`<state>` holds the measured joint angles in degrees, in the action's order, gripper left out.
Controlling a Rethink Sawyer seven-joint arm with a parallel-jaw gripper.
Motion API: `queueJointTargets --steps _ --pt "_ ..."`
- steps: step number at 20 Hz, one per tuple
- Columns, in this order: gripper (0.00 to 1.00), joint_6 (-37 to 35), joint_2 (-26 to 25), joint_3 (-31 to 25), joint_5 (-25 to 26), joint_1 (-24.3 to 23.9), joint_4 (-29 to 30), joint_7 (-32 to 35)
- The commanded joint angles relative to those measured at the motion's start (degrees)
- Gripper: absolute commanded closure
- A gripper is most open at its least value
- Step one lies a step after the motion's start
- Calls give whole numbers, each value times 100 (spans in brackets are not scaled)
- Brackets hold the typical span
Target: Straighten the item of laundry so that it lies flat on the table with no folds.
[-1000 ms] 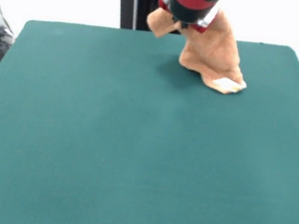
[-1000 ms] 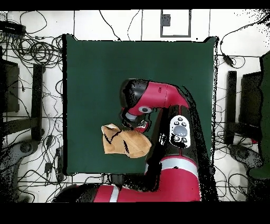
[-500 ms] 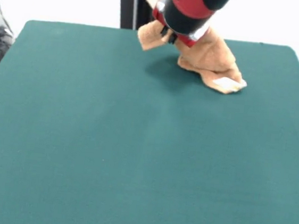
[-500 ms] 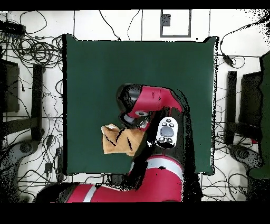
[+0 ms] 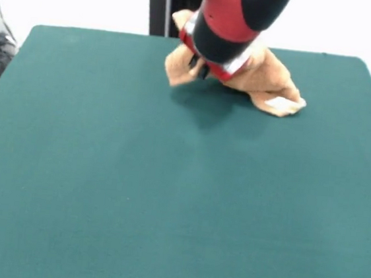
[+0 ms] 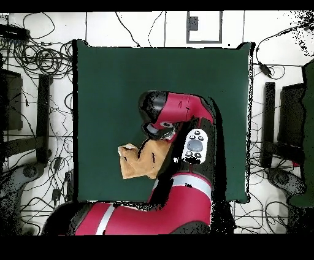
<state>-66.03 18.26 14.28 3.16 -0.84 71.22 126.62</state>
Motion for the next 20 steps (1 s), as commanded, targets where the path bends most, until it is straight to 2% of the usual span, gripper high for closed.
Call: queueJointTargets --steps 1,4,6,7,9,12,15,18,19,20 --pt "100 2330 -333 36 -24 536 -282 2185" --pt "100 4028 -915 1355 730 1197 -992 3217" --pt "100 4995 -1437 2272 796 1418 -1487 3652" --pt "100 5168 -1502 2360 667 1380 -1588 3539" --pt "100 5179 -1326 1968 458 1083 -1718 2837" --pt "100 4808 -1142 1514 262 735 -2067 2014" --pt "100 4754 -1139 1441 210 664 -2142 1843" --pt "100 4801 -1055 1455 252 721 -1979 1856" --pt "100 4754 -1042 1517 264 760 -1984 1884" --pt "100 4687 -1124 1910 298 960 -2033 2116"
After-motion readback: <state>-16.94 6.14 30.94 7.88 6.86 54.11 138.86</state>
